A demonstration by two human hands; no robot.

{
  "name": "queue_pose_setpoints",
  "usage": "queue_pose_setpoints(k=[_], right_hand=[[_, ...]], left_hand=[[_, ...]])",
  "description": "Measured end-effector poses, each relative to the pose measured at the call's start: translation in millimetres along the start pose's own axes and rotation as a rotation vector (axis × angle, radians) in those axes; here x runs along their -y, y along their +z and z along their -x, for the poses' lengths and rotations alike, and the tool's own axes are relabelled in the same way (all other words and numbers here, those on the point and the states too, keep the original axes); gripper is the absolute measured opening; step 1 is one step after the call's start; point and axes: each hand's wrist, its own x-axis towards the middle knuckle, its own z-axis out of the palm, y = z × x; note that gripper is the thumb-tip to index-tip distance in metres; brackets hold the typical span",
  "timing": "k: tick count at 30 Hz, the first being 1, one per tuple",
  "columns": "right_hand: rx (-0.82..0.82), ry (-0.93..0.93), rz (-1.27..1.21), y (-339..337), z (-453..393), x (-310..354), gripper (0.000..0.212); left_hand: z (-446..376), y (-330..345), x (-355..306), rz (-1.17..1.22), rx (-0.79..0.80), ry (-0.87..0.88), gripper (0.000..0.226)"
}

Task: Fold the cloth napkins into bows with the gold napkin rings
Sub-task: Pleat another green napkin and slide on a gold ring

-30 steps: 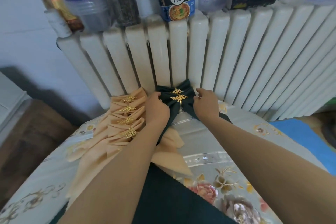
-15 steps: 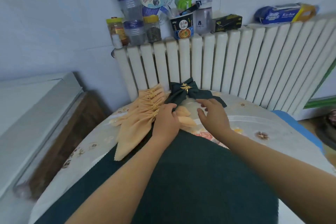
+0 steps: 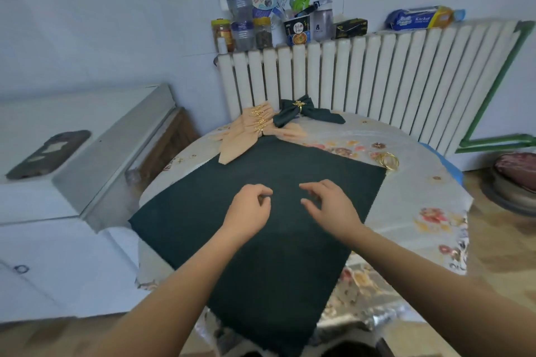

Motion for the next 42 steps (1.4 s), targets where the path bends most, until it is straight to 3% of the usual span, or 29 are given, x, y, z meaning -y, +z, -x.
queue_pose_setpoints(k=[4,7,9,11,18,23,27,32,35,37,39,42], right_hand=[[0.154,0.042,0.020,11.9,43.6,-1.8,0.037],[0.351,-0.012,0.141,10.9,67.7,-7.7,0.058],[0.475,-0.040,0.176,6.5,79.2,-11.1,0.073],[0.529,-0.036,0.141,3.1,84.9,-13.1,0.075],[0.359,-0.018,0.066,10.3,83.2,-10.2,0.023],[0.206,0.011,0.015,15.3,81.5,-7.7,0.030],[0.157,0.109,-0.038,2.6,71.7,-2.2,0.022],[0.280,0.111,0.057,-27.9,53.2,7.2,0.023],[0.467,0.126,0.071,-49.0,42.3,6.4,0.023],[0.558,0.123,0.062,-59.3,35.2,7.5,0.023],[0.534,0.114,0.073,-59.6,24.9,7.2,0.022],[0.363,0.120,0.156,-45.0,5.1,4.2,0.012]], left_hand=[[45.1,0.2,26.7,-0.093,0.199,-0.081,0.027],[74.8,-3.3,45.0,-0.230,0.340,-0.082,0.047],[90.1,-8.0,55.7,-0.262,0.362,-0.067,0.059],[99.8,-10.4,64.6,-0.222,0.343,-0.052,0.061],[104.4,-3.4,67.5,-0.104,0.165,-0.035,0.024],[99.9,-1.7,73.2,-0.032,0.044,-0.023,0.022],[92.4,-10.8,72.0,-0.103,-0.046,-0.002,0.016],[81.1,-32.4,55.8,-0.234,0.141,0.082,0.018],[72.5,-46.2,48.2,-0.142,0.338,0.080,0.017],[66.3,-52.7,45.7,-0.089,0.390,0.069,0.019],[57.0,-54.5,46.2,-0.133,0.400,0.054,0.021],[37.3,-47.1,50.3,-0.290,0.304,-0.006,0.022]])
